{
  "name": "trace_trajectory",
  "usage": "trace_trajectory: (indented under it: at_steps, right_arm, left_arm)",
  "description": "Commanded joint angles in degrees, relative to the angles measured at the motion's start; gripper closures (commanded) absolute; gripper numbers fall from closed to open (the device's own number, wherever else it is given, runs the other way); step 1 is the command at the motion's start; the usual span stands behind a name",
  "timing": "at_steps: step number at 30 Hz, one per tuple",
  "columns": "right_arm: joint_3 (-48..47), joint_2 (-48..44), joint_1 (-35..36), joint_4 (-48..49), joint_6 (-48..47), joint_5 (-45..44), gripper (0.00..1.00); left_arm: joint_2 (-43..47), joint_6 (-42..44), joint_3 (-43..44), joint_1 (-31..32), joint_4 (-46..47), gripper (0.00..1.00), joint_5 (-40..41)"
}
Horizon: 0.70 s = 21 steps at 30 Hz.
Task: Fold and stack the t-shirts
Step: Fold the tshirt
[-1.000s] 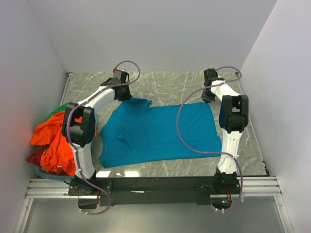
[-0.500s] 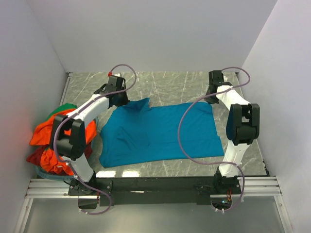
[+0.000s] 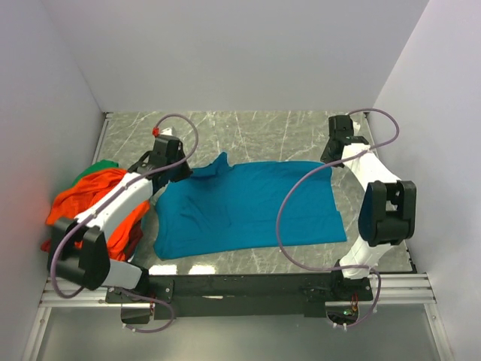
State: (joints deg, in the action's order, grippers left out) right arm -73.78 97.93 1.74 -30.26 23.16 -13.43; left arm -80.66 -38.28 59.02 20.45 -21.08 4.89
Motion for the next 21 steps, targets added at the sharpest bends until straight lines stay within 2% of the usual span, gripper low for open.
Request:
trace_trajectory:
  at_steps: [1,14,21]
  right_arm:
    - [2.1,-4.1,0.4,0.2,0.9,-2.4,1.00]
    - [7.2,-11.3,0.3,-1.0,1.6,-3.2,1.00]
    - [7.1,-13.6,0.4,-2.6,1.5,-4.2,1.00]
  left_arm:
    - [5.8,-2.3,-2.9,0.4,1.3,1.00,1.2]
    - [20.6,-8.3,-14.1,1.3,-2.4,1.00,1.0]
    - [28.6,-12.1,-16.6,1.7,-8.4,1.00,2.2]
